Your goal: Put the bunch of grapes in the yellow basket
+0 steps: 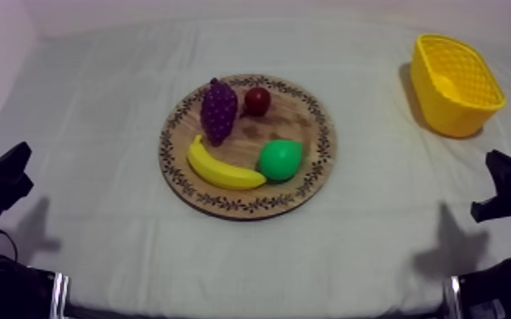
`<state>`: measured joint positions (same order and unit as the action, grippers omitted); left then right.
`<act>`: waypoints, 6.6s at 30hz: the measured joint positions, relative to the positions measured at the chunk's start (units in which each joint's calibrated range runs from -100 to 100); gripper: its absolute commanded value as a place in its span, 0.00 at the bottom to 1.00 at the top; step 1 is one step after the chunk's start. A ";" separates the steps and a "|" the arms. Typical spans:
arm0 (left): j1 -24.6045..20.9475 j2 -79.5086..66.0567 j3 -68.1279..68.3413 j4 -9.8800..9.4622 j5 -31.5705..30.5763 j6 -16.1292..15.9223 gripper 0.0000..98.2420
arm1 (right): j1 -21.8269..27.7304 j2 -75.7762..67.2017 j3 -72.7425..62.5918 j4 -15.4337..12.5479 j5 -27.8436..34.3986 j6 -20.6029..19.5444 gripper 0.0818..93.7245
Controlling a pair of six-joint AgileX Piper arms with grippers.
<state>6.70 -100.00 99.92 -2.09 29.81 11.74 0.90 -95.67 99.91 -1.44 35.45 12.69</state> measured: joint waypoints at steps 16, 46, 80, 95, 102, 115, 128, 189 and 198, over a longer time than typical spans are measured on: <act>0.00 0.00 0.00 0.00 0.00 0.00 0.00 | 0.03 0.00 0.00 0.00 0.07 -0.24 0.01; 0.00 0.00 0.00 0.00 0.00 0.00 0.00 | 0.03 0.00 0.00 0.00 -0.01 -0.09 0.01; 0.00 0.00 0.00 0.00 0.00 0.00 0.00 | -0.52 11.48 -12.37 -4.90 -3.02 3.47 0.00; 0.00 0.00 0.00 0.00 0.00 0.00 0.00 | -7.56 35.42 -43.00 0.00 5.25 -2.23 0.00; 0.00 0.00 0.00 0.00 0.00 0.00 0.00 | -13.70 47.66 -57.20 2.46 9.72 -4.76 0.00; 0.00 0.00 0.00 0.00 0.00 0.00 0.00 | -22.71 67.09 -84.30 4.36 22.48 -10.45 0.00; 0.00 0.00 0.00 0.00 0.00 0.00 0.00 | -31.81 86.21 -106.62 12.82 36.43 -23.05 0.00; 0.00 0.00 0.00 0.00 0.00 0.00 0.00 | -36.04 129.07 -138.78 14.52 59.07 -36.45 0.80; 0.00 0.00 0.00 0.00 0.00 0.00 0.00 | -35.11 133.08 -138.32 14.12 57.22 -37.18 0.80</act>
<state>6.70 -100.00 99.92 -2.09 29.81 11.74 -34.21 37.41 -38.41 12.68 92.67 -24.49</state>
